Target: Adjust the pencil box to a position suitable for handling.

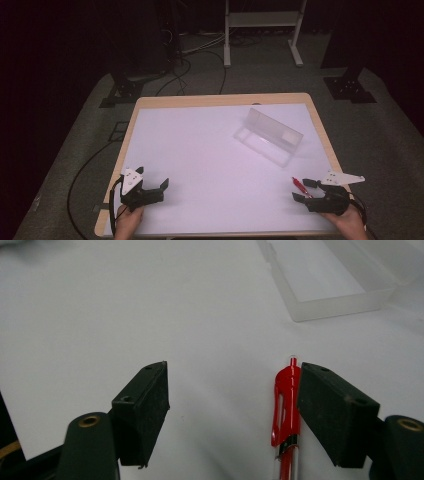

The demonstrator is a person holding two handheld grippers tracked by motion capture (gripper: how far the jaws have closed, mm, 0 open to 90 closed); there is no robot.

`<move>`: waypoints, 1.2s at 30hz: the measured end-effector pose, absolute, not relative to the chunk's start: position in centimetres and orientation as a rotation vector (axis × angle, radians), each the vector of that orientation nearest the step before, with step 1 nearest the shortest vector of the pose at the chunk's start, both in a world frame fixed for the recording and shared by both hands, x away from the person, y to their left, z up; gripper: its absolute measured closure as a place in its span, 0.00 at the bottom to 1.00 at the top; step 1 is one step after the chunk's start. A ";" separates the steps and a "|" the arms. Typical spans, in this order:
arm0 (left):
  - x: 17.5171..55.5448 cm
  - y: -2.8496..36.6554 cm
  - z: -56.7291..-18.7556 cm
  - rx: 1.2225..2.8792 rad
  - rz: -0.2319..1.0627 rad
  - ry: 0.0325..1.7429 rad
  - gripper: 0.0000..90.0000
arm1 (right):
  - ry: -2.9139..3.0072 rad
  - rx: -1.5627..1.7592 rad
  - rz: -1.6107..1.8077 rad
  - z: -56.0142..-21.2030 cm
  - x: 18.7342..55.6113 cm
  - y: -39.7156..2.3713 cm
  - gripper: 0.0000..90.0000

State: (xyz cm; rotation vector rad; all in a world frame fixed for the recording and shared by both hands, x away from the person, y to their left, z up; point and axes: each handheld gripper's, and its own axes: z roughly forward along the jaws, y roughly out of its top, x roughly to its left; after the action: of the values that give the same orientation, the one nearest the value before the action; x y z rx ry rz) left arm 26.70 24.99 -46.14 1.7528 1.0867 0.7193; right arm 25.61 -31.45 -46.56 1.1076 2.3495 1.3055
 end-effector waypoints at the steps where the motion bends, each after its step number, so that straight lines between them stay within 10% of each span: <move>1: 26.7 25.0 -46.1 1.754 0.716 1.089 0.00 | 2.355 1.108 1.305 -46.6 25.7 -31.5 0.30; 36: 26.6 25.0 -46.1 1.753 0.721 1.072 0.00 | 2.508 0.848 1.229 -40.8 30.5 -25.9 0.30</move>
State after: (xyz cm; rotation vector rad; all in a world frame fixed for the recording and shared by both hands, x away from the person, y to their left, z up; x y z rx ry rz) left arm 26.55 25.04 -46.12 1.7534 1.0720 0.7214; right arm 30.47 -25.85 -40.84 0.8482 2.5082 1.2287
